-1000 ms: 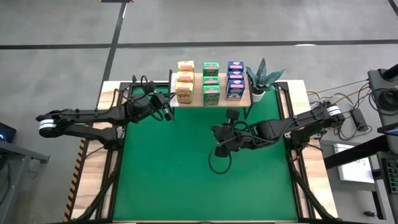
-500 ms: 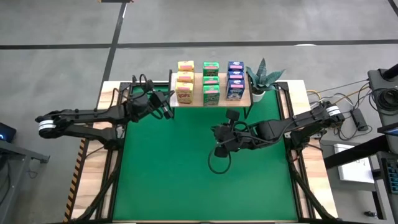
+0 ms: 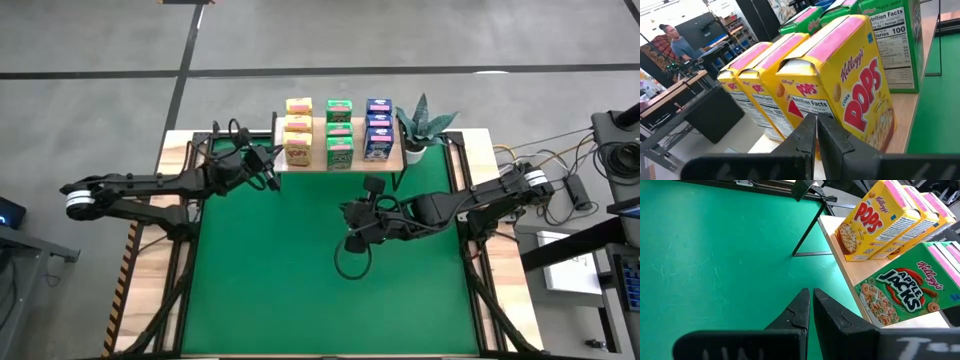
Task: Stack cereal on shelf
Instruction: Put the yellow cereal box on the shelf aligned with the other yellow cereal boxes
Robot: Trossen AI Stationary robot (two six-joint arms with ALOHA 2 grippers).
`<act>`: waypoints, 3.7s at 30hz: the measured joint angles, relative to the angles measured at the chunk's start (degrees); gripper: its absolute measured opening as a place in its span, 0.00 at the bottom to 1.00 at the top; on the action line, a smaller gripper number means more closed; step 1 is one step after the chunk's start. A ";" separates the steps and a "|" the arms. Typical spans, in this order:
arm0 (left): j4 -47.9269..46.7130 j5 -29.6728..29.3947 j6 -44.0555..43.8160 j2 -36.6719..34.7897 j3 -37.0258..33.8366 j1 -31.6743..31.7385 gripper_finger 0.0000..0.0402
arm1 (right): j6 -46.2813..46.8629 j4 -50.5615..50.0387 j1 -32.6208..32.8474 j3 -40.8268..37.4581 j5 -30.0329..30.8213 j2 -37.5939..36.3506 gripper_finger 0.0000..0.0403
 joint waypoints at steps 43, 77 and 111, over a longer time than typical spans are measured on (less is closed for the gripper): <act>-1.27 0.13 0.70 -0.90 0.30 -0.06 0.00 | -15.98 26.51 -19.44 0.05 -19.68 2.84 0.03; -1.46 0.22 0.40 -0.90 0.32 -0.06 0.00 | -22.18 22.28 -25.18 8.63 -17.66 11.82 0.03; -2.22 0.07 0.42 -0.98 0.32 -0.59 0.00 | -24.50 21.88 -25.50 8.63 -13.70 12.37 0.03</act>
